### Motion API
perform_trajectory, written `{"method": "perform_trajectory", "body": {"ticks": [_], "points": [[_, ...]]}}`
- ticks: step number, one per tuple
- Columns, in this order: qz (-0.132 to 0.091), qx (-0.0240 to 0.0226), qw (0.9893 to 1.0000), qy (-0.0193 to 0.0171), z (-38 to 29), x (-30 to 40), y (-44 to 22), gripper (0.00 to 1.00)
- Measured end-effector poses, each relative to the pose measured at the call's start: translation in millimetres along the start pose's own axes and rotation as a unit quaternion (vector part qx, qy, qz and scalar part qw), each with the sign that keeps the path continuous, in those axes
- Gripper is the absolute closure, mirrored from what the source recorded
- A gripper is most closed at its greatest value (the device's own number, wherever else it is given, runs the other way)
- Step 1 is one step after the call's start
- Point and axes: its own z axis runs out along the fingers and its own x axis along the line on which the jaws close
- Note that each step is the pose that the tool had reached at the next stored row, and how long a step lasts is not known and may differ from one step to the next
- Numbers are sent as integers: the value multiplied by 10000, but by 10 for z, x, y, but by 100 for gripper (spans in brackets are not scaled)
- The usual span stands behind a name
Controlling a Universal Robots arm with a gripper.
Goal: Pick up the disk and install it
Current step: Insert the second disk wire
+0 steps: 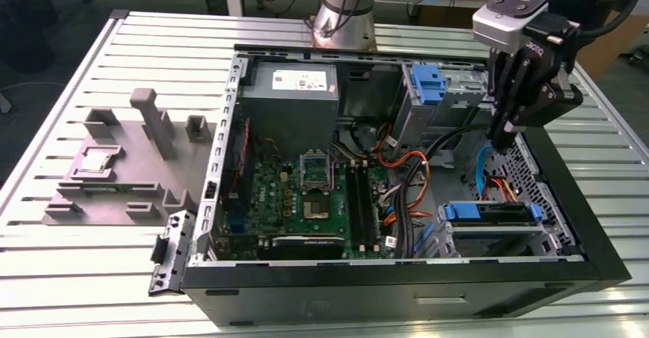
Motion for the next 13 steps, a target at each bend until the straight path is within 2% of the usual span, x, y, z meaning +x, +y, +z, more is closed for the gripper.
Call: {"method": "perform_trajectory", "body": {"ticks": [6, 11, 12, 13], "points": [[1, -7, 9999, -136, 44, 4, 0, 76], [2, -11, 9998, -219, 89, 8, 0, 78], [2, -11, 9997, -232, 99, 11, 0, 84], [3, -12, 9997, -246, 109, 14, 0, 84]]}}
